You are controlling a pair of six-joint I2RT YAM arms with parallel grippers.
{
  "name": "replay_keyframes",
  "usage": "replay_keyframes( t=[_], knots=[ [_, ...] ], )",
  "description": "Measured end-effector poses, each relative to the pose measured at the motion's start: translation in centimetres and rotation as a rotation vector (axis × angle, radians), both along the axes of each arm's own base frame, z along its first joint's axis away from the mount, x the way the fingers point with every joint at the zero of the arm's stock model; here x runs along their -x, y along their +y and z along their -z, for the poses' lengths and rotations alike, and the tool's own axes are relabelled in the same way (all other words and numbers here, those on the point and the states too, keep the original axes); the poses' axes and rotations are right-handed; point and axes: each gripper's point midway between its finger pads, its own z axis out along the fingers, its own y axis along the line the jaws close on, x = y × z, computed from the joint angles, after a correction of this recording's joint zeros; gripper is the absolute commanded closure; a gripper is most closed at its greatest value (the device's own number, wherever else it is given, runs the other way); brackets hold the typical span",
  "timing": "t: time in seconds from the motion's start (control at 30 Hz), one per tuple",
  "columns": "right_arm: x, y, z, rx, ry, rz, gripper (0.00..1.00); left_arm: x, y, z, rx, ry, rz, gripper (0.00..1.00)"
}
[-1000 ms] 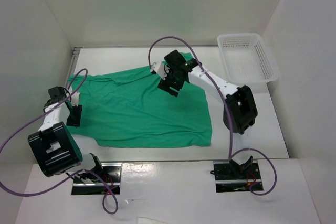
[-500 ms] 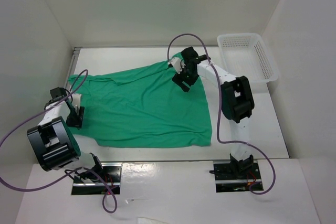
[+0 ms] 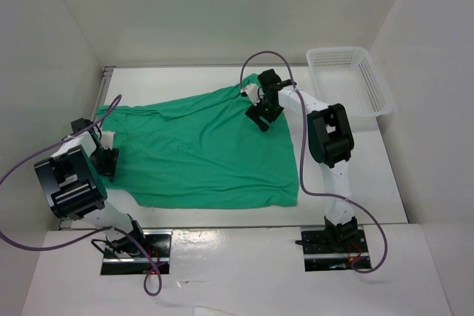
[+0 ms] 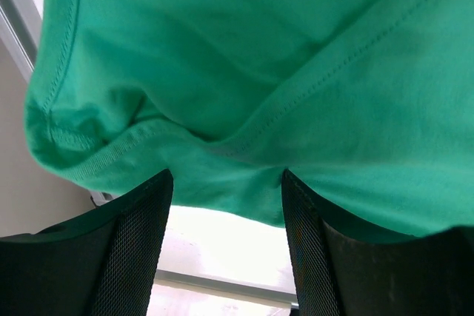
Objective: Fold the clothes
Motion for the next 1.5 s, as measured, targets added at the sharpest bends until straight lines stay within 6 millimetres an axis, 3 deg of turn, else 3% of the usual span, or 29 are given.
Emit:
replay_keyframes(
  t=[0.13, 0.23, 0.43, 0.6, 0.7, 0.93, 1.03, 1.13, 1.27, 1.37, 1.5],
  knots=[
    [0.5, -0.4, 0.0, 0.001, -0.012, 0.001, 0.17, -0.9, 0.4, 0.0, 0.018, 0.024, 0.002, 0.32],
    [2.1, -1.5, 0.0, 0.027, -0.006, -0.004, 0.17, -2.0, 0.6, 0.1, 0.020, 0.037, 0.012, 0.32],
    [7.9, -4.3, 0.3, 0.111, 0.052, -0.049, 0.17, -5.9, 0.1, -0.2, -0.012, 0.027, 0.065, 0.32],
    [13.7, -5.4, 0.3, 0.198, 0.132, -0.132, 0.17, -11.5, -1.1, -0.5, -0.017, -0.033, 0.100, 0.32],
    [16.5, -3.9, -0.4, 0.224, 0.160, -0.222, 0.17, -14.8, -2.1, -0.7, -0.029, -0.068, 0.125, 0.32],
    [22.8, 2.5, -2.6, 0.196, 0.173, -0.481, 0.16, -22.4, -6.0, -1.1, -0.041, -0.151, 0.197, 0.32],
    [25.0, 3.7, -2.6, 0.192, 0.207, -0.547, 0.14, -24.8, -7.4, -1.2, -0.033, -0.178, 0.214, 0.32],
    [25.6, 3.7, -2.7, 0.193, 0.221, -0.555, 0.13, -25.9, -8.3, -1.3, -0.030, -0.190, 0.227, 0.32],
    [24.2, 2.9, -3.5, 0.173, 0.189, -0.496, 0.10, -25.1, -8.5, -1.2, -0.006, -0.195, 0.209, 0.32],
    [21.2, 1.6, -5.2, 0.137, 0.119, -0.397, 0.09, -23.1, -8.0, -1.2, 0.012, -0.172, 0.189, 0.32],
    [15.8, -1.0, -6.9, 0.103, 0.023, -0.239, 0.09, -21.1, -7.2, -0.9, 0.025, -0.149, 0.163, 0.32]
  ],
)
